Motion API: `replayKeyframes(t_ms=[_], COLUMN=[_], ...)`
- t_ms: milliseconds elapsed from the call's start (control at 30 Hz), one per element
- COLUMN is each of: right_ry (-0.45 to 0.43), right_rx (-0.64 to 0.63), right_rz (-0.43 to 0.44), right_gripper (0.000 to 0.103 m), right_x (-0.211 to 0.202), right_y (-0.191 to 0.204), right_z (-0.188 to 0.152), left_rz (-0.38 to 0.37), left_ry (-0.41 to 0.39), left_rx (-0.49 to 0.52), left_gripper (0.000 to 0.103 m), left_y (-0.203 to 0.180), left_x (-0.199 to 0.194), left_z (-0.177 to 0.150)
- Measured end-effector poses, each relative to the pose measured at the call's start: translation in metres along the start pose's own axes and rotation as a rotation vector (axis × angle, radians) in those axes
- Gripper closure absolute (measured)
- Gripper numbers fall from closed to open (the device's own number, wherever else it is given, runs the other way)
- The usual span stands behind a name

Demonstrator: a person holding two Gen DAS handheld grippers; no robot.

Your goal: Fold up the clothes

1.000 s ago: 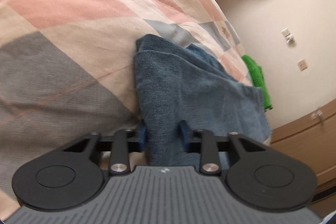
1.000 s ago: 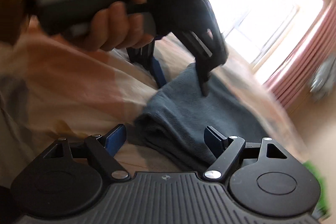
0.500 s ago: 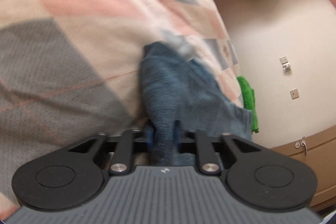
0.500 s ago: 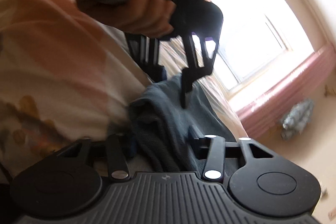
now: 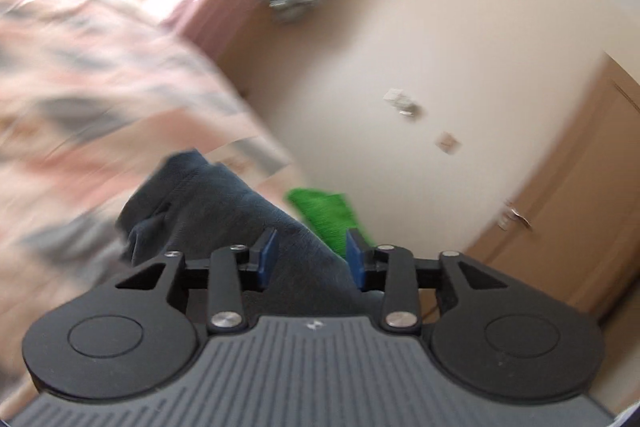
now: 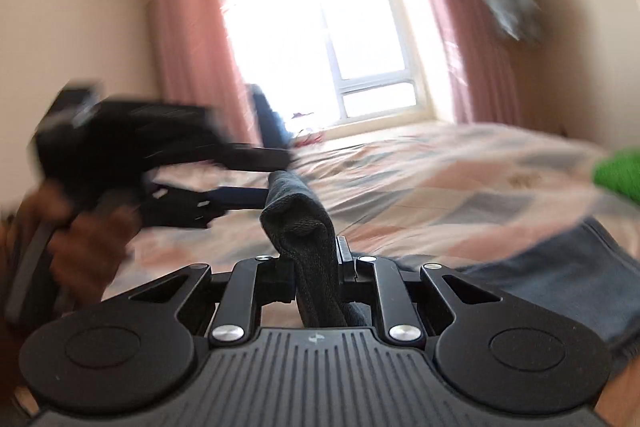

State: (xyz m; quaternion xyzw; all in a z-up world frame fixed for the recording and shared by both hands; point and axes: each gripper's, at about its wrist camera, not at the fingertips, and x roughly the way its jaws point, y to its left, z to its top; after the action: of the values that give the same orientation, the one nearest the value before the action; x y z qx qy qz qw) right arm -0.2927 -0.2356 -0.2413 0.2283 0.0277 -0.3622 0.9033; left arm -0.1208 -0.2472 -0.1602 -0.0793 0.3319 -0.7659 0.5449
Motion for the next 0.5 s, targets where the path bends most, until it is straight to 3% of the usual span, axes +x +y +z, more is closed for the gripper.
replayKeyframes(t_ms=[100,233,333,400,500], right_ry=[-0.071,-0.132,0.0,0.024,-0.001], right_rx=[0.256,0.456,0.648,0.721,0.745], right_rz=[-0.046,-0.182,-0.249,-0.224,-0.171], right_gripper=[0.086,0.086,0.085,0.086,0.085], right_x=[-0.024,-0.048,-0.03,-0.035,-0.041], right_y=[-0.083,-0.193,-0.269,-0.28,-0.287], right_z=[0.023,0.029,-0.002,-0.035,-0.04], left_rz=[-0.009,0.067,0.114,0.125,0.117], left_ry=[0.061,0.263,0.385,0.382,0.33], left_rx=[0.1,0.022,-0.127,-0.212,-0.281], left_gripper=[0.068,0.068,0.069,0.068,0.067], left_y=[-0.022,0.003,0.034,0.049,0.06], left_x=[0.039,0.113,0.158,0.167,0.162], left_z=[-0.01,-0.055,-0.096,-0.112,-0.115])
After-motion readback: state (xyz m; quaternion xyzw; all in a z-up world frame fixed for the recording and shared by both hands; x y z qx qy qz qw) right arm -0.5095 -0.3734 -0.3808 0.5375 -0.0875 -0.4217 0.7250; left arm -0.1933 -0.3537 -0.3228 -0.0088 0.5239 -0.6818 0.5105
